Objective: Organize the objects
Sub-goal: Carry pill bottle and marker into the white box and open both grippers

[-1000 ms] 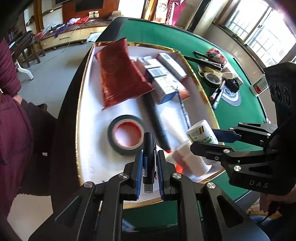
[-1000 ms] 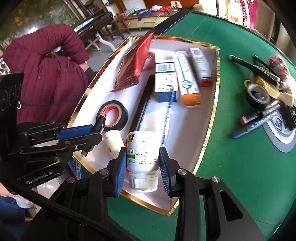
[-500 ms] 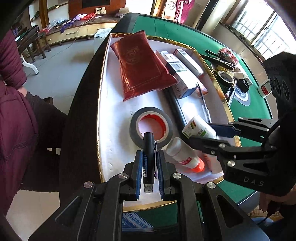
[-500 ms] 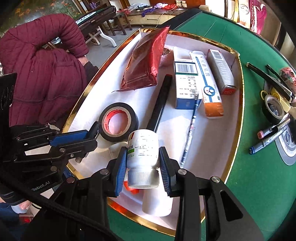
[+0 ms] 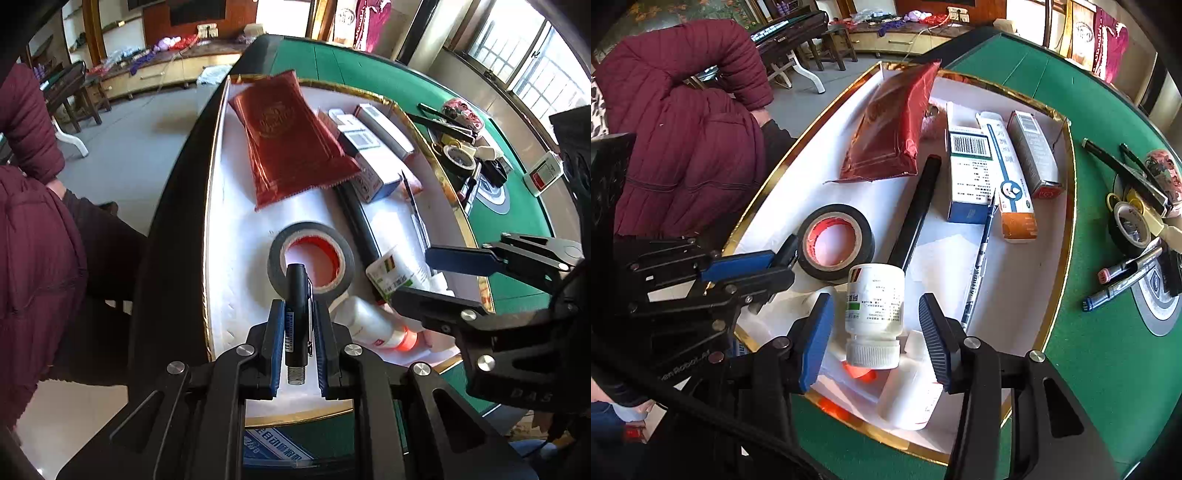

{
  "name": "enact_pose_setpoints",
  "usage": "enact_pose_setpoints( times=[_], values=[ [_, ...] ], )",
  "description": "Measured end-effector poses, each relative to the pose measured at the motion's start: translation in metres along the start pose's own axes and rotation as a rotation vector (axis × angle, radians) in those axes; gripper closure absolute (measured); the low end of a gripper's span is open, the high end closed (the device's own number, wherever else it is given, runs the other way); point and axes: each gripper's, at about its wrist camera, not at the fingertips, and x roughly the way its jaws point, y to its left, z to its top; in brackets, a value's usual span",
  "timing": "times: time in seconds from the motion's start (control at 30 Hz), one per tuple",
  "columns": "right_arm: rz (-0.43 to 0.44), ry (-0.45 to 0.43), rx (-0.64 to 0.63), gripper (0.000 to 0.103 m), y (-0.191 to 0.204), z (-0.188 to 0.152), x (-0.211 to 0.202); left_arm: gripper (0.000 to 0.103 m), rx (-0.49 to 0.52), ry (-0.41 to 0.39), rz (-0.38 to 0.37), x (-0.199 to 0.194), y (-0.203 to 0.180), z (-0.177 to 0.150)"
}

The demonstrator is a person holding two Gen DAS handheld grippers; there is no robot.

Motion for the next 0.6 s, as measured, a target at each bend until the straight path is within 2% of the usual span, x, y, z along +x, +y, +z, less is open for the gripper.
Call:
enact_pose_setpoints(
  times=[0.23,0.5,0.6],
  values=[
    [0.008,-0.052,0.03,0.053,-0.013,-0.01,-0.024,0.09,0.013,-0.093,0.086,-0.019,-0.008,0.009],
    [-0.024,-0.064,0.046,0.052,-0.017,-0.011,-0.033,0.09,-0.026,-0.138,0.115,-0.023,-0.008,0.011],
    [-0.046,-0.066,0.039,0.049,-0.019,-0.013,-0.037,0.09,-0.038,-0.156,0.128,-0.025,-0.009,0.01]
  ],
)
